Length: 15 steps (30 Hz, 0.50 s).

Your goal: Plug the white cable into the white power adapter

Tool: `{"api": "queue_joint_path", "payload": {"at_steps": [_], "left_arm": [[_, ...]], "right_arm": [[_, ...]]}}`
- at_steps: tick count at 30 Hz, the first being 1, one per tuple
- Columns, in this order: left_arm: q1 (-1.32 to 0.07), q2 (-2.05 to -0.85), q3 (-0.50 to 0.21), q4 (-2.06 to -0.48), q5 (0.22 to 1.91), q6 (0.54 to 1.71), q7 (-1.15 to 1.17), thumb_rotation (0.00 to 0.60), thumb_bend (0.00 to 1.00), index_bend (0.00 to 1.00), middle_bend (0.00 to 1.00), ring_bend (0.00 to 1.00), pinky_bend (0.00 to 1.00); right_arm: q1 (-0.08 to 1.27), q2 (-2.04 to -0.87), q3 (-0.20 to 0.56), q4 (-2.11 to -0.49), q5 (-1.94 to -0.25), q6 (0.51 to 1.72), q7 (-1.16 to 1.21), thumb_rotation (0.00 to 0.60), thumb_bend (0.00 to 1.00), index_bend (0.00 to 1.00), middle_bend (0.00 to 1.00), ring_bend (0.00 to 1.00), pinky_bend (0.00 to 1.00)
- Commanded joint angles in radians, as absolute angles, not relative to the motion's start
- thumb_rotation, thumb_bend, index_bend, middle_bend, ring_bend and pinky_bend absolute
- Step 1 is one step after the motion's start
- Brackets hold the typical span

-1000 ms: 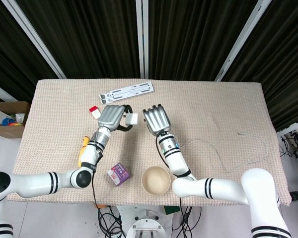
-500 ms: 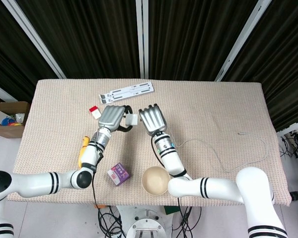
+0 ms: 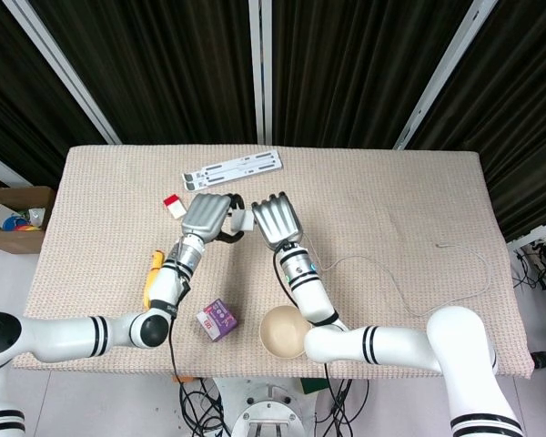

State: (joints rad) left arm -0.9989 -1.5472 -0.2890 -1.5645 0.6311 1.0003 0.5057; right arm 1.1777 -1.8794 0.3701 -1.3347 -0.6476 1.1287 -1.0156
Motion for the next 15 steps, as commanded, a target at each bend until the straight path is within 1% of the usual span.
{"api": "queue_joint_path", "payload": {"at_steps": [1,15], "left_arm": [[-1.0,-1.549,-0.288,-1.564,0.632,1.003,0.507,0.55,0.22,0.6,0.54,0.73,0.97],[-1.011,-1.552,-0.279,-1.564,0.629,1.004,0.521,0.55,0.22,0.6,0.54,0.73,0.97]], "right_arm": [[1.181,-1.881,0.371,-1.333,-0.645,1.131,-1.019,0.6,0.74,0.72,0.59,0.44,0.5],[1.193,-1.891,0.373,-1.323,-0.634,1.13,-1.017,0.6,0.74,0.72,0.59,0.45,0.5]]}}
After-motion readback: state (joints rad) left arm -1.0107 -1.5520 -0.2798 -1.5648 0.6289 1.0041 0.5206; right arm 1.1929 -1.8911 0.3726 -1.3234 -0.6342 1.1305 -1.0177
